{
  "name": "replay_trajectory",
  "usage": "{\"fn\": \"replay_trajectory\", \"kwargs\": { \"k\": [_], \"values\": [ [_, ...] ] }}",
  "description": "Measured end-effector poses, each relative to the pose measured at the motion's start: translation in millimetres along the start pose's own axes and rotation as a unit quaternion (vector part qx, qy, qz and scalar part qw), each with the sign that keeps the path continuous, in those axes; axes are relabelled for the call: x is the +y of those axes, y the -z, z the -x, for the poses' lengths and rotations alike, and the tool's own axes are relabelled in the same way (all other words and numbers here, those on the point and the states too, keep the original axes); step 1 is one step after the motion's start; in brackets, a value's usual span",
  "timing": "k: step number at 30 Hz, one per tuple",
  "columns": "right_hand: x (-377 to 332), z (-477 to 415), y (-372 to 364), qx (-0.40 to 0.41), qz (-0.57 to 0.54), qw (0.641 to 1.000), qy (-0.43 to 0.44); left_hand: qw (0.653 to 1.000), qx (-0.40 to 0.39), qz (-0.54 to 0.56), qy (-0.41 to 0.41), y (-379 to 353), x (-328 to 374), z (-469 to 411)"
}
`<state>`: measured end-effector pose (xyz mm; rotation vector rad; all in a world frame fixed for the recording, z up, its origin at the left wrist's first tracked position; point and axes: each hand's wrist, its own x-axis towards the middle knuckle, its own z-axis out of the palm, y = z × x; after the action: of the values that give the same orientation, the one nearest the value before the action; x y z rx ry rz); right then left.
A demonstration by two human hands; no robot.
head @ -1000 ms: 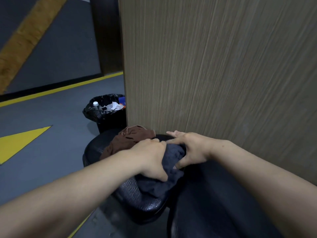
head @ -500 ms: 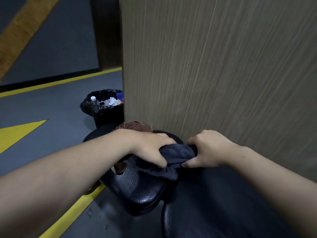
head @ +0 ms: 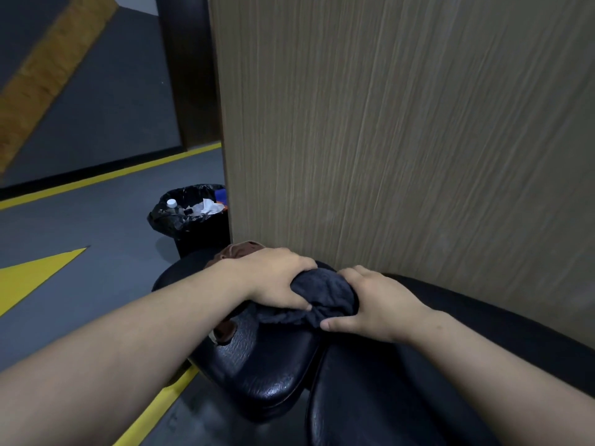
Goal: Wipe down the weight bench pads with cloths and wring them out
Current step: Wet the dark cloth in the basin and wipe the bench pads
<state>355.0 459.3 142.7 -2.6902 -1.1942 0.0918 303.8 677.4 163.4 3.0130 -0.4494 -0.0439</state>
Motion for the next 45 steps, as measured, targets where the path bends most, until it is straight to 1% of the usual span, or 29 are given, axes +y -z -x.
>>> {"fn": "replay_trajectory", "kwargs": {
  "k": [2,4,6,9,13,15,17,20,22,26,33,40,45],
  "values": [
    [5,1,-5,0.017,0.006,1.0,0.006,0.998,-0.05,0.044,0.006,2,-3,3],
    [9,3,-8,0.034,0.001,0.999,0.018,0.996,-0.067,0.056,0.0,2,-4,6],
    [13,5,-10,0.043,-0.018,0.999,0.025,0.997,-0.046,0.065,-0.009,-3,-3,8],
    [20,9,-6,0.031,-0.05,0.998,0.03,0.997,0.0,0.077,-0.014,-11,-3,10],
    [26,20,4,0.023,-0.133,0.991,0.016,0.997,0.047,0.063,-0.012,-17,-1,16],
    [26,27,5,0.018,-0.128,0.992,0.014,0.997,0.066,0.042,-0.013,-19,5,20],
    [24,34,6,0.011,-0.11,0.994,0.011,0.998,0.059,0.028,-0.013,-19,11,23],
    [21,43,6,0.018,-0.085,0.996,0.008,0.999,0.008,0.048,-0.023,-13,19,27],
    [20,49,3,0.024,-0.087,0.996,0.006,0.999,-0.005,0.05,-0.019,-11,23,29],
    [19,60,2,0.024,-0.119,0.992,-0.019,1.0,0.001,0.017,-0.013,-13,35,27],
    [17,83,6,0.007,-0.133,0.99,-0.041,0.999,0.009,-0.036,-0.016,-17,62,28],
    [34,138,32,0.035,-0.159,0.984,-0.071,0.999,0.011,-0.031,-0.041,-4,109,21],
    [50,201,54,0.051,-0.142,0.983,-0.108,0.996,0.007,-0.019,-0.085,6,163,5]
  ]
}}
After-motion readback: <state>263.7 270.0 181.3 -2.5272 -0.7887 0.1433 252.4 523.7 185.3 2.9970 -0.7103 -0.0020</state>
